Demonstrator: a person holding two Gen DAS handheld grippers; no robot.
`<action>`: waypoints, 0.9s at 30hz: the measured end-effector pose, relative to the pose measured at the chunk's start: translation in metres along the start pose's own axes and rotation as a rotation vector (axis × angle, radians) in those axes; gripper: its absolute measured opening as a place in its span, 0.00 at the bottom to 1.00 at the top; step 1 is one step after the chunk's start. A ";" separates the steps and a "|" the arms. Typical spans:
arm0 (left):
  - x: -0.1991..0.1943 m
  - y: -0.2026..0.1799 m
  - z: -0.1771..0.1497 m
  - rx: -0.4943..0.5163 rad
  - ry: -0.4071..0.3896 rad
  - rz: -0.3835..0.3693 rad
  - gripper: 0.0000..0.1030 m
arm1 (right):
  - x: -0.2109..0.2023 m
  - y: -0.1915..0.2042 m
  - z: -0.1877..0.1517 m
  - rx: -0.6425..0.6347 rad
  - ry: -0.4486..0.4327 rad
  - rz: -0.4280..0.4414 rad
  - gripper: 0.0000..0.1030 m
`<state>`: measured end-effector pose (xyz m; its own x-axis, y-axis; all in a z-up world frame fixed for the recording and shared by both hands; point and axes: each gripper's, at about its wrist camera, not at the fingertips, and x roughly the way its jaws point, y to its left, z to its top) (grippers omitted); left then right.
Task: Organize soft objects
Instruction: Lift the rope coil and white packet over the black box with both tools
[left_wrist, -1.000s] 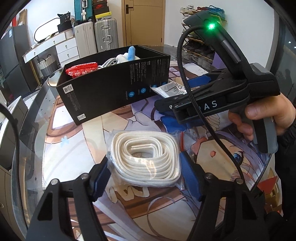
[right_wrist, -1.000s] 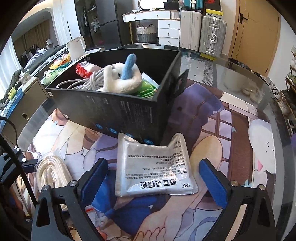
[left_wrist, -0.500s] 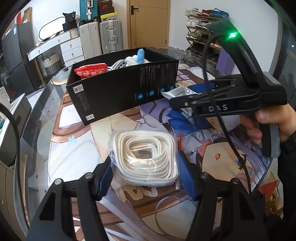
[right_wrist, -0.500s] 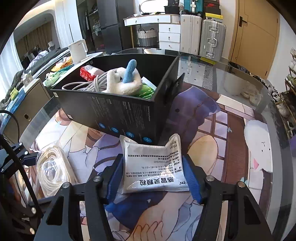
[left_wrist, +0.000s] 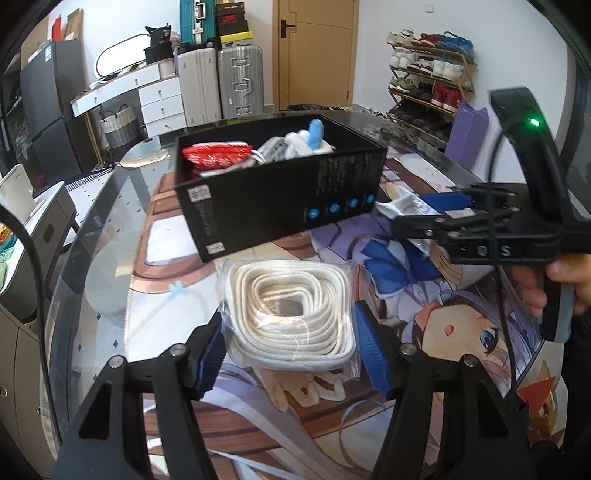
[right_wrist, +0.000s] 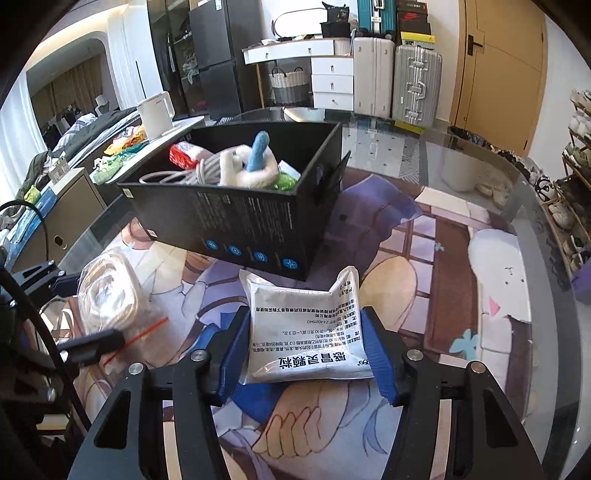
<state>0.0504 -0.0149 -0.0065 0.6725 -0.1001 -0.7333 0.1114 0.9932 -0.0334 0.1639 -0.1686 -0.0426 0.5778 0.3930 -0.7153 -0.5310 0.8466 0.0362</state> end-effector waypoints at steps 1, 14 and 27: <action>-0.001 0.002 0.001 -0.005 -0.007 0.005 0.62 | -0.003 0.000 0.000 -0.002 -0.008 -0.002 0.58; -0.019 0.020 0.028 -0.027 -0.085 0.049 0.62 | -0.050 0.014 0.020 -0.039 -0.142 0.019 0.58; -0.036 0.033 0.057 -0.054 -0.160 0.093 0.62 | -0.070 0.024 0.038 -0.067 -0.217 0.051 0.58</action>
<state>0.0709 0.0183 0.0575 0.7865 -0.0112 -0.6174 0.0063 0.9999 -0.0101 0.1345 -0.1615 0.0350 0.6653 0.5089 -0.5463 -0.5989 0.8007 0.0165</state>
